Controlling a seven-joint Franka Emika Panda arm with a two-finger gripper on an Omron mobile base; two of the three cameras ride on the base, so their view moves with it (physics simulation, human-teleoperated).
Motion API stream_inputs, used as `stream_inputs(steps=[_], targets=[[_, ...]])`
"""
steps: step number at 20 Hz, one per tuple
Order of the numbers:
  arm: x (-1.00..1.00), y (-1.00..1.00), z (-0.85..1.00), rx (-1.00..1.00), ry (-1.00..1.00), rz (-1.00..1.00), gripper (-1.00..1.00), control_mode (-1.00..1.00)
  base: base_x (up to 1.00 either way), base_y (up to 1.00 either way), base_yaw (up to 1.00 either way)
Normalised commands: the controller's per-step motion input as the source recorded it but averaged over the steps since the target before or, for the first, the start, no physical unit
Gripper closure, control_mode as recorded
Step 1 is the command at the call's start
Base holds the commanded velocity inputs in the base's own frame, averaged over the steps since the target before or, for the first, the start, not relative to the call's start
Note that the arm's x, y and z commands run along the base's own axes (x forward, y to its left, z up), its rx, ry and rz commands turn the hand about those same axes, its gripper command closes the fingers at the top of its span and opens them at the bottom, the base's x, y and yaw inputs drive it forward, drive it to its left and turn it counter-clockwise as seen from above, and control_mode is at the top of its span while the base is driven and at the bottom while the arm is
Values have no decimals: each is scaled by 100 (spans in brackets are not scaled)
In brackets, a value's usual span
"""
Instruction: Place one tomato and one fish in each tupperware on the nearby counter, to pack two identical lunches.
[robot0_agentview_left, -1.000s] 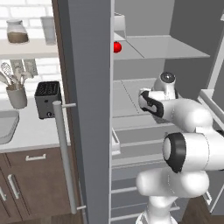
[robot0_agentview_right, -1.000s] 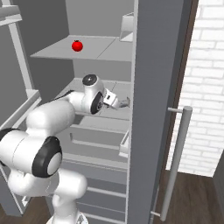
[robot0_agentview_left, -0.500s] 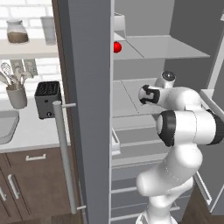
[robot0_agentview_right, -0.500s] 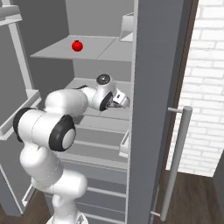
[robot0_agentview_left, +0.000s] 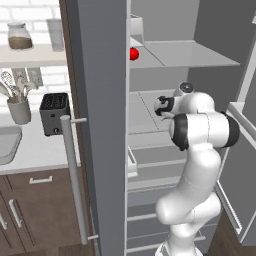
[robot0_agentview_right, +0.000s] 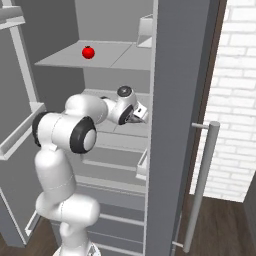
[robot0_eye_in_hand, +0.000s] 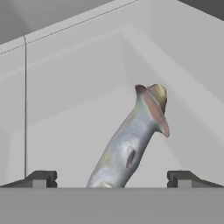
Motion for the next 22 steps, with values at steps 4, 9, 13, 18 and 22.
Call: stream_inputs(steps=[4, 9, 13, 18, 22], targets=[[37, 0, -20, 0, 4, -8, -100, -100, 0, 0, 0], [46, 0, -19, 0, 4, -8, -100, -100, 0, 0, 0], [40, 0, -26, 0, 6, -8, -100, -100, 0, 0, 0], [17, -7, -32, 0, 5, -5, 100, -100, 0, 0, 0], [-15, -19, -35, 1, -1, 0, 100, -100, 0, 0, 0]])
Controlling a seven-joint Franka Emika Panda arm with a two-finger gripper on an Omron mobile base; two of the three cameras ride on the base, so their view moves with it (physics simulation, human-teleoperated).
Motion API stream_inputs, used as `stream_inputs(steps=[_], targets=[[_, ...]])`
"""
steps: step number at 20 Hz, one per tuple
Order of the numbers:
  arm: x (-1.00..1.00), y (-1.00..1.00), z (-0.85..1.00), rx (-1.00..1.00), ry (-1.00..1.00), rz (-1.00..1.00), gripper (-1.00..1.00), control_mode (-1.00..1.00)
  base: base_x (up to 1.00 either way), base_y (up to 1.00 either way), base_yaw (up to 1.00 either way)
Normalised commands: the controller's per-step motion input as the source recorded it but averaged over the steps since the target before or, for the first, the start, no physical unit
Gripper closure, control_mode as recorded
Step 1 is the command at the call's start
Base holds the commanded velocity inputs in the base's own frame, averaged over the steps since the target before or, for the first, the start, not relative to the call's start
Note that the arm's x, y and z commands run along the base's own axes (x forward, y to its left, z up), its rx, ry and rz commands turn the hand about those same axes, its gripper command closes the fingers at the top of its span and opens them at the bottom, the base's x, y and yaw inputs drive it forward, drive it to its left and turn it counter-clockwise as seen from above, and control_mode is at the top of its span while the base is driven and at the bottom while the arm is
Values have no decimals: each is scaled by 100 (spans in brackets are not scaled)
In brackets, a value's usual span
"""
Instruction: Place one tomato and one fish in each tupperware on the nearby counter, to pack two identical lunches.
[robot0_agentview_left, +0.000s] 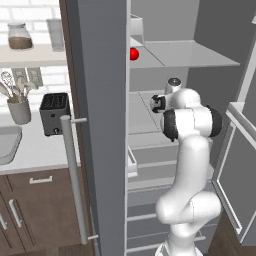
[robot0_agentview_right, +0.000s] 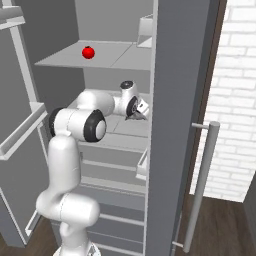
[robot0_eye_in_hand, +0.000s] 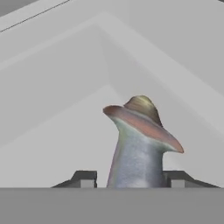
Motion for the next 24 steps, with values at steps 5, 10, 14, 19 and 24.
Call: stream_inputs(steps=[5, 10, 14, 19, 24], targets=[[-72, -12, -33, 1, -9, 0, 100, -100, 0, 0, 0], [-99, 4, -10, 0, -17, 0, 100, -100, 0, 0, 0], [-94, 23, 51, 0, -6, 1, 100, -100, 0, 0, 0], [-97, 45, 96, -2, 0, 6, 100, -100, 0, 0, 0], [-100, 41, 98, -6, 0, 6, 100, -100, 0, 0, 0]])
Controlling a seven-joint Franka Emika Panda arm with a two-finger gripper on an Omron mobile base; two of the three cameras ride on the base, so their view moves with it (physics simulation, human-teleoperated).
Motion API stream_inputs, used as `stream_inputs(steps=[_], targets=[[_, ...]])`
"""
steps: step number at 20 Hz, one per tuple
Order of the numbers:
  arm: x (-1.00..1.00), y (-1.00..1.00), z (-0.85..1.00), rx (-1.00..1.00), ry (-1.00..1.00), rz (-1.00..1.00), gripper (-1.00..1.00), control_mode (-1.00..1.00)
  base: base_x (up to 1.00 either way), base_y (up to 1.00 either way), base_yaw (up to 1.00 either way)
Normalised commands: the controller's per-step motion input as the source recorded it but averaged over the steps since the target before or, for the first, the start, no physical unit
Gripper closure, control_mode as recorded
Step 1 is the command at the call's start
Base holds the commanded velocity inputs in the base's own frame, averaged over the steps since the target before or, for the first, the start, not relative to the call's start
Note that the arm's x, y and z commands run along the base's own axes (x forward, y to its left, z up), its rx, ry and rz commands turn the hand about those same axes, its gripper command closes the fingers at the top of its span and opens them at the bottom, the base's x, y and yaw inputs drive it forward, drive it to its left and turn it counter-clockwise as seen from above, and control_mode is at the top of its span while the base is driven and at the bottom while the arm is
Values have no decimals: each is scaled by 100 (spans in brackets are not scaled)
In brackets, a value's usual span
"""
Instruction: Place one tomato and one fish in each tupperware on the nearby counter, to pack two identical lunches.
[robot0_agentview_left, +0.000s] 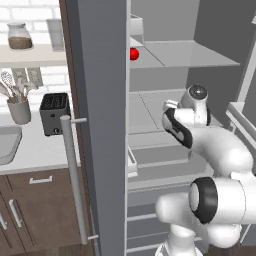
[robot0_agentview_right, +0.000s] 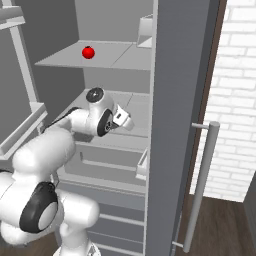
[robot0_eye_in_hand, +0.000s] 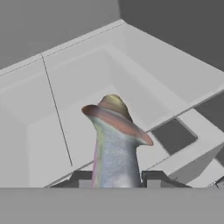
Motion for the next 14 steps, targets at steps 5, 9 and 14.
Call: stream_inputs(steps=[5, 9, 14], targets=[[-100, 23, 57, -7, 0, 7, 100, -100, 0, 0, 0], [-100, 20, 13, -8, -8, 13, 100, -100, 0, 0, 0], [-100, 16, 27, -6, -2, 15, 100, -100, 0, 0, 0]])
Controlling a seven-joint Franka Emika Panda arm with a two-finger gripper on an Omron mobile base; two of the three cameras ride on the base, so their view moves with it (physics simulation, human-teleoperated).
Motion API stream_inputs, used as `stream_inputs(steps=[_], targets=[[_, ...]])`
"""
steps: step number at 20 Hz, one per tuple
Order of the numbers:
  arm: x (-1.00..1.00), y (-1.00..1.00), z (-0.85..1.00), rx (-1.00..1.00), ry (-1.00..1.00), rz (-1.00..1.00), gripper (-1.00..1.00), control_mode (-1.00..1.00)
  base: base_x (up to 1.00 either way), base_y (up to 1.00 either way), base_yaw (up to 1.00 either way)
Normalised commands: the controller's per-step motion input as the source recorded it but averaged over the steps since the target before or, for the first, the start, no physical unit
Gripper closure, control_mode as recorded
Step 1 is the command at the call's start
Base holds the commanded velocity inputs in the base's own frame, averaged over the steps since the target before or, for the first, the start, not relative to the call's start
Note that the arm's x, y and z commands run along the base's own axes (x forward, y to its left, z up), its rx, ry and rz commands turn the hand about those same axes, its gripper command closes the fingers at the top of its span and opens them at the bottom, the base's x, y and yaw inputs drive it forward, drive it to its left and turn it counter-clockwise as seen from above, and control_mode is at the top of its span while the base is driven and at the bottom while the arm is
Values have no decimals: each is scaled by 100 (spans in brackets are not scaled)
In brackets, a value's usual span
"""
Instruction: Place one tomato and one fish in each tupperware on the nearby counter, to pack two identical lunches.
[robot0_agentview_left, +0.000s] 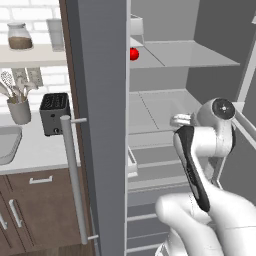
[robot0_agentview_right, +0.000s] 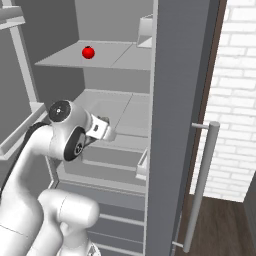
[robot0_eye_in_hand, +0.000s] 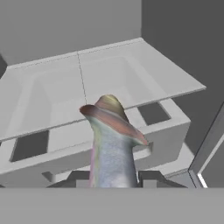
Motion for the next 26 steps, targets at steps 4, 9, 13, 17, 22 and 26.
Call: stream_inputs(steps=[4, 9, 13, 17, 22, 26], targets=[[-100, 11, 43, -2, 0, 14, 100, -100, 0, 0, 0], [-97, 31, 52, -8, 0, 13, 100, -100, 0, 0, 0], [-75, 62, 52, -16, 0, 14, 100, -100, 0, 0, 0], [-77, 35, 21, -14, 0, 13, 100, -100, 0, 0, 0], [-14, -17, 15, 0, 0, 2, 100, 100, 0, -6, 0], [0, 0, 0, 0, 0, 0, 100, 100, -34, -13, 5]])
